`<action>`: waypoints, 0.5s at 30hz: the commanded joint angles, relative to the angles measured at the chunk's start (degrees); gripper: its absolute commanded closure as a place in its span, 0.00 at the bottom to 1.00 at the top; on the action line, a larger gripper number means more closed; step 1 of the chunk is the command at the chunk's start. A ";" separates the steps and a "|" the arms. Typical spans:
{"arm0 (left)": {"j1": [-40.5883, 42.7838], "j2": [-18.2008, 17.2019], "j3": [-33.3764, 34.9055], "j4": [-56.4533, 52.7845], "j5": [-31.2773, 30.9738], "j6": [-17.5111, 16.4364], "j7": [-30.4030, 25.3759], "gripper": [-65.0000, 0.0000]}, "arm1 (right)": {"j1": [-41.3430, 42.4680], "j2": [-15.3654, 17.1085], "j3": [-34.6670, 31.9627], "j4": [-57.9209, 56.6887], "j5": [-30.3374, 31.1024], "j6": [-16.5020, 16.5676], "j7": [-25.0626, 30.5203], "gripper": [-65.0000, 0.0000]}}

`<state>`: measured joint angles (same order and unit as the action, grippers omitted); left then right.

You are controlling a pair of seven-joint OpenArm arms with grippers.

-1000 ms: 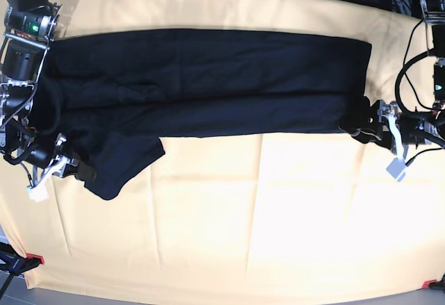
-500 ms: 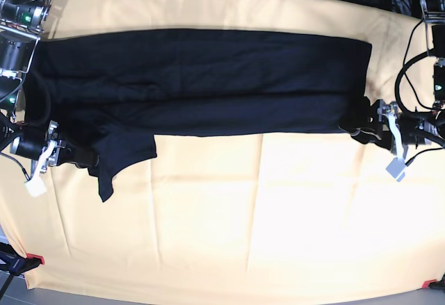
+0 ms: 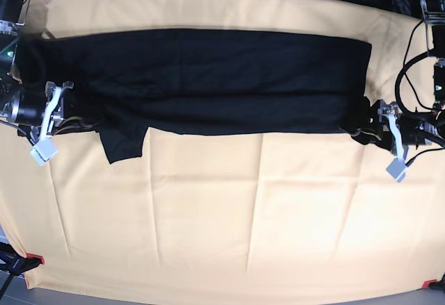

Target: Fold the T-shirt properly

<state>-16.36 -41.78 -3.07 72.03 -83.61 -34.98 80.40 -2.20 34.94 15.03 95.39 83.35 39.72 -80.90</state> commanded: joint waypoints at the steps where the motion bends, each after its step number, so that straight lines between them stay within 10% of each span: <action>1: -1.29 -1.22 -0.70 0.76 -1.39 -0.22 -0.40 0.34 | 0.09 1.53 0.39 1.75 1.65 0.28 0.90 1.00; 15: -1.46 -1.25 -0.72 0.76 -1.39 -0.24 -0.40 0.34 | -9.86 6.43 0.39 9.20 1.65 0.28 0.90 1.00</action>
<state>-16.43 -41.78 -3.07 72.01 -83.61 -34.98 80.42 -12.64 40.05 14.98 103.61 83.59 39.72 -80.84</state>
